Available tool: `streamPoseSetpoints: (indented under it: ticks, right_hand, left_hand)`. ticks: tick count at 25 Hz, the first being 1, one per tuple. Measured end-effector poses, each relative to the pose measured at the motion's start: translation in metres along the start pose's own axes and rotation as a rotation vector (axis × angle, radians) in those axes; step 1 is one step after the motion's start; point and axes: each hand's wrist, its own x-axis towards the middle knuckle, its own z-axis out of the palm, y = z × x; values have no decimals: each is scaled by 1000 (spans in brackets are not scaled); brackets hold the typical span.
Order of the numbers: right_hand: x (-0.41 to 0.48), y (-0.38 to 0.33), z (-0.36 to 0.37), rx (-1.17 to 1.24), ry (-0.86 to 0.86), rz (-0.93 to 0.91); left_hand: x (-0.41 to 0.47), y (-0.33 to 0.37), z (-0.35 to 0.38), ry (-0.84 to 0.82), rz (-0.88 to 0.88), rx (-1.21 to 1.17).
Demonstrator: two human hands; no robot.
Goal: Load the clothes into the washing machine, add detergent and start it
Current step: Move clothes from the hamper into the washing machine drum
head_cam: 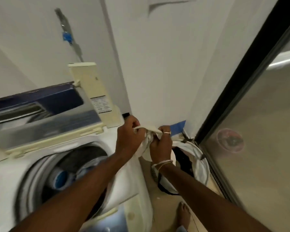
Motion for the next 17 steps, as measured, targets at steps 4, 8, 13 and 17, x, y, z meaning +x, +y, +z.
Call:
streamPoseSetpoints:
  ticks: [4, 8, 13, 17]
  right_hand:
    - [-46, -108, 53, 104, -142, -43]
    - [-94, -192, 103, 212, -236, -116]
    - [-136, -248, 163, 265, -352, -232]
    - [-149, -223, 196, 183, -394, -183]
  left_hand:
    - [-27, -5, -124, 194, -91, -131]
    - [-59, -8, -227, 388, -111, -158]
    - [-86, -32, -312, 571, -158, -157]
    - [-97, -87, -319, 407, -370, -150]
